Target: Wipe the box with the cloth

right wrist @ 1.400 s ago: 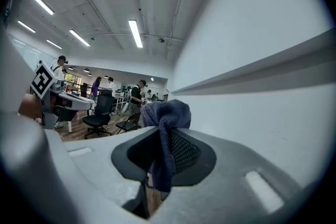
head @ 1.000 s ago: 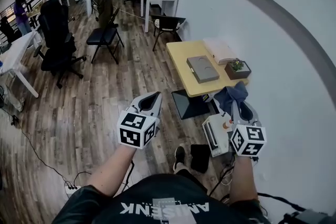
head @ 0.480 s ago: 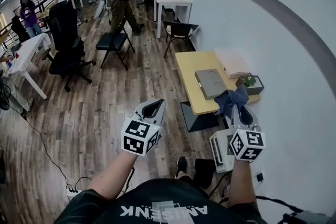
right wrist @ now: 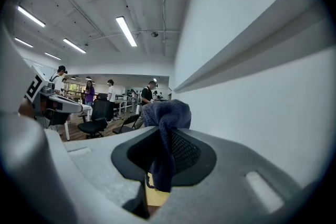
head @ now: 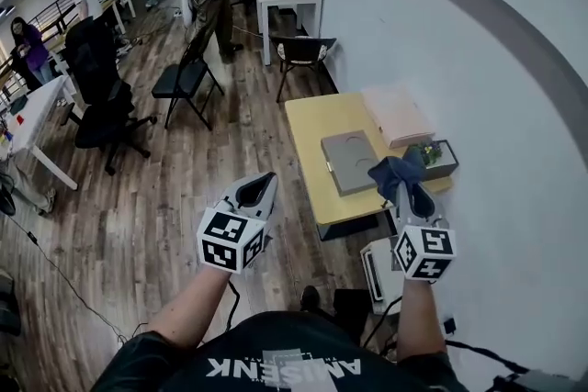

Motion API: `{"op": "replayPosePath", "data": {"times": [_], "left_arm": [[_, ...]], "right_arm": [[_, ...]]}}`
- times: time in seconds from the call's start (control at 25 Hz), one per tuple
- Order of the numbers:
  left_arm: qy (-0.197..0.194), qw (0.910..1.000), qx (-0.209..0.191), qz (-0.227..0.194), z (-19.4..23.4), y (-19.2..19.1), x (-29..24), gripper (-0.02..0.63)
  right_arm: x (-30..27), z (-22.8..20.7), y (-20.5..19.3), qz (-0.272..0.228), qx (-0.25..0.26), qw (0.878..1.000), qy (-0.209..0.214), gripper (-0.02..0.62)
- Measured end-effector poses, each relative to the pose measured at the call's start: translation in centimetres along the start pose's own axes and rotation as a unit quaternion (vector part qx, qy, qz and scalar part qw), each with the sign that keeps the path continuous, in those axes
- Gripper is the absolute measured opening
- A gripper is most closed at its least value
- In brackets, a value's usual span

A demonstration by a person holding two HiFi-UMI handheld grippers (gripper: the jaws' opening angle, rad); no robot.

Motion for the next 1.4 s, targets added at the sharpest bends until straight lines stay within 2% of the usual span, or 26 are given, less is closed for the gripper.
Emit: {"op": "replayPosePath", "data": {"times": [0.12, 0.36, 0.56, 0.72, 0.88, 1.04, 1.28, 1.4], "left_arm": [[-0.007, 1.0000, -0.001, 0.007, -0.9, 0.5, -4.2, 0.002], [-0.037, 0.9981, -0.036, 0.033, -2.4, 1.2, -11.2, 0.002], [-0.008, 0.9992, -0.030, 0.023, -1.4, 1.8, -14.3, 0.002], [-0.012, 0.9994, -0.021, 0.023, -0.8, 1.5, -17.2, 0.002], [-0.052, 0.9980, -0.024, 0.026, 0.4, 0.8, -20.2, 0.002], [-0.106, 0.9930, -0.038, 0.037, 1.9, -0.1, -23.4, 0.002], [-0.161, 0.9849, -0.042, 0.046, 5.7, -0.6, -26.9, 0.002], [-0.175, 0.9828, -0.038, 0.044, 7.6, -0.9, -28.2, 0.002]], "right_arm": [[-2.0, -2.7, -0.4, 0.008, 0.005, 1.000, 0.007, 0.060], [-5.3, -7.8, -1.7, 0.027, -0.001, 1.000, 0.008, 0.060], [-7.4, -10.2, -1.9, 0.032, -0.005, 0.999, 0.001, 0.060], [-8.7, -11.7, -2.7, 0.034, -0.006, 0.999, -0.011, 0.060], [-10.4, -11.9, -3.8, 0.036, -0.025, 0.999, -0.032, 0.060], [-12.1, -12.2, -5.3, 0.049, -0.030, 0.996, -0.073, 0.060], [-15.0, -10.9, -9.2, 0.099, -0.050, 0.986, -0.126, 0.060], [-16.1, -10.5, -10.6, 0.112, -0.058, 0.980, -0.155, 0.060]]}}
Point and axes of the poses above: the fingertips, and each gripper's own axes: x backward along the fingers, z to its left, y out of its top, the point moved 8 cm from there along x, backward along the fingers, and after that the axes turned 1 degree about -x, right-handed, at the moved point
